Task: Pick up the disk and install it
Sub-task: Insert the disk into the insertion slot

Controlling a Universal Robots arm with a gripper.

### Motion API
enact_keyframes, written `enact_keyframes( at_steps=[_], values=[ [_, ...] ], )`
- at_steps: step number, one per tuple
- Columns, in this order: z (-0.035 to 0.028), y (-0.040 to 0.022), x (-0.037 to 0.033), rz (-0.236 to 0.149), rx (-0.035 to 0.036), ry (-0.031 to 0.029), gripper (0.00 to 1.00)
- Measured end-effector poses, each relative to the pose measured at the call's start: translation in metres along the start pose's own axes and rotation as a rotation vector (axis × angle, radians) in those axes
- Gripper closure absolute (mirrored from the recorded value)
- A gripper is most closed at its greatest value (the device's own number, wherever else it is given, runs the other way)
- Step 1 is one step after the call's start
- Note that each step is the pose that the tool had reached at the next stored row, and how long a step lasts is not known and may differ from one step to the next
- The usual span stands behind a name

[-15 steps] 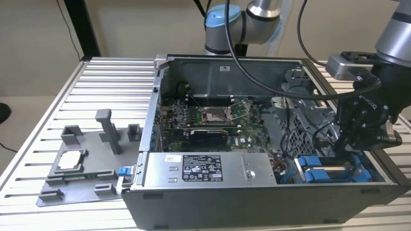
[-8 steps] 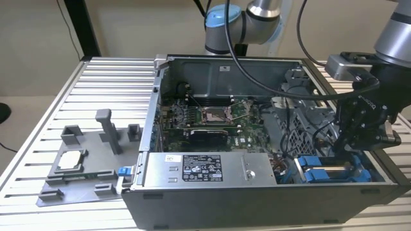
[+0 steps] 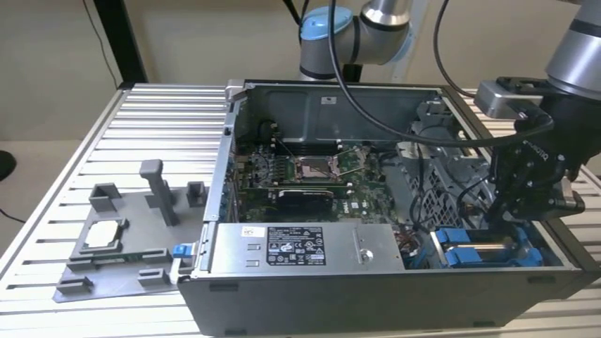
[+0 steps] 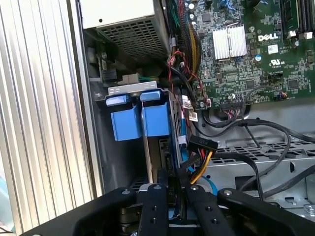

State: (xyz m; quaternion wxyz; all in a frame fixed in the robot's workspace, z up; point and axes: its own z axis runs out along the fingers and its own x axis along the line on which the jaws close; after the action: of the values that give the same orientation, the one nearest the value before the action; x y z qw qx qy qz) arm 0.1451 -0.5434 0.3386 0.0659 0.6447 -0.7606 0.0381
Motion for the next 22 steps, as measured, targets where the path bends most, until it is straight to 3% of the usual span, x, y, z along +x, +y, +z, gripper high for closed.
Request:
enact_keyframes(
  at_steps=[6,17,22],
  values=[
    [0.0007,0.0001,-0.0003,-0.017,0.0025,0.0002,1.00],
    [0.0006,0.0001,-0.0003,-0.107,0.0162,0.0030,1.00],
    [0.0017,0.0001,-0.0005,-0.136,0.0212,0.0097,1.00]
  ],
)
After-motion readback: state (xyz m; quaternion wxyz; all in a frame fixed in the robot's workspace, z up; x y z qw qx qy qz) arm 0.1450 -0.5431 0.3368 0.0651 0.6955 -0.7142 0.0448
